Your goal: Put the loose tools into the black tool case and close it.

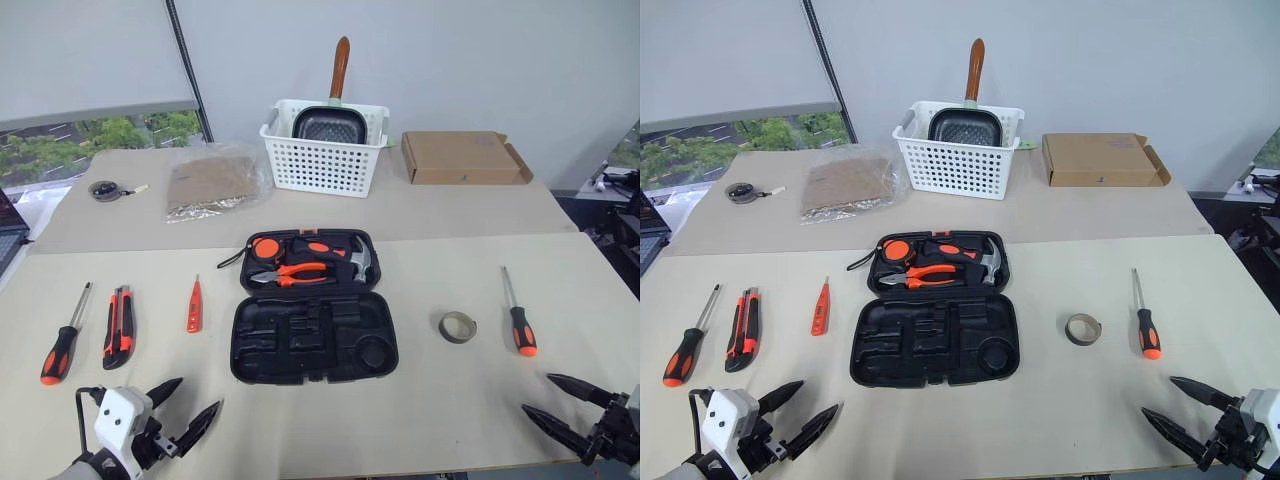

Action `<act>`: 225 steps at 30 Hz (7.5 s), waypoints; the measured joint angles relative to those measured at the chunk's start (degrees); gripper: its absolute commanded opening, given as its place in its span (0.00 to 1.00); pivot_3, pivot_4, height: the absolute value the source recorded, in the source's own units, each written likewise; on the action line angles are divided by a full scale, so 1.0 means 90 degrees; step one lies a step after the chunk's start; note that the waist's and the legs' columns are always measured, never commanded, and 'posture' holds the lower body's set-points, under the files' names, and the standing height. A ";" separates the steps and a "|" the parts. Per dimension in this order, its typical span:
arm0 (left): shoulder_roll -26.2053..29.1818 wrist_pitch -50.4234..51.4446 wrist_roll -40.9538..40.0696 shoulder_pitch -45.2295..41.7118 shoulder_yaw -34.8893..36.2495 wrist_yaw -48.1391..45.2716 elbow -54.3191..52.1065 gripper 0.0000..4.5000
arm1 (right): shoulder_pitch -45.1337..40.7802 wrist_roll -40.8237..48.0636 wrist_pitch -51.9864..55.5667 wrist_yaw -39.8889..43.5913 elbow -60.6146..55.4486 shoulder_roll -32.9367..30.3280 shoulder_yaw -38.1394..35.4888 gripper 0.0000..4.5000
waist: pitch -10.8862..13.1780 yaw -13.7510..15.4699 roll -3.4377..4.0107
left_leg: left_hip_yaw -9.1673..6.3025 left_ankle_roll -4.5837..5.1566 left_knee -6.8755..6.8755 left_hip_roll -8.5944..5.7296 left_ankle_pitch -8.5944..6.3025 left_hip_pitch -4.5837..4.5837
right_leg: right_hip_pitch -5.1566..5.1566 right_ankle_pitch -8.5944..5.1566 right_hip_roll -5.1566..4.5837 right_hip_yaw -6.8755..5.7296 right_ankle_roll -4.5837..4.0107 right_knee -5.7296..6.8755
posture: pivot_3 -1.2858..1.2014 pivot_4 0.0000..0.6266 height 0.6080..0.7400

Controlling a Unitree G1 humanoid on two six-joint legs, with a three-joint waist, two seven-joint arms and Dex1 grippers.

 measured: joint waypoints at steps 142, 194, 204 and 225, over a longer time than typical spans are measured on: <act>0.1368 -0.1406 0.2099 -0.7967 -0.3613 -0.3259 0.4724 0.33 | -0.2196 0.0322 0.2559 -0.1105 -0.3750 -0.0098 0.1298 1.00 | 0.0029 0.0107 -0.0040 | -0.0005 0.0033 0.0094 0.0016 0.0020 -0.0015 | 0.0004 0.0039 0.0052 0.0002 0.0015 0.0048 | 0.52 0.24 0.70; -0.0037 0.3495 0.0983 -0.6442 -0.2948 0.0930 0.1049 0.01 | -0.2202 0.0271 0.2559 -0.1171 -0.3757 -0.0221 0.1513 1.00 | 0.0029 0.0095 -0.0039 | -0.0010 0.0034 0.0092 0.0009 0.0038 -0.0024 | 0.0004 0.0053 0.0048 0.0011 0.0021 0.0044 | 0.52 0.24 0.70; 0.0319 0.3454 0.1083 -0.6564 -0.3177 0.0756 0.1065 0.01 | -0.2029 0.0272 0.2559 -0.1251 -0.3826 -0.0220 0.1509 1.00 | 0.0026 0.0085 -0.0034 | -0.0009 0.0034 0.0089 0.0010 0.0037 -0.0022 | 0.0005 0.0051 0.0049 0.0012 0.0020 0.0043 | 0.52 0.24 0.70; 0.0326 0.2950 0.1582 -0.6722 -0.3455 0.0527 0.1436 0.01 | -0.1953 0.0274 0.2559 -0.1313 -0.3928 -0.0219 0.1483 1.00 | -0.0001 0.0094 0.0006 | -0.0011 0.0037 0.0090 0.0010 0.0036 -0.0015 | 0.0008 0.0050 0.0042 0.0012 0.0022 0.0046 | 0.52 0.24 0.70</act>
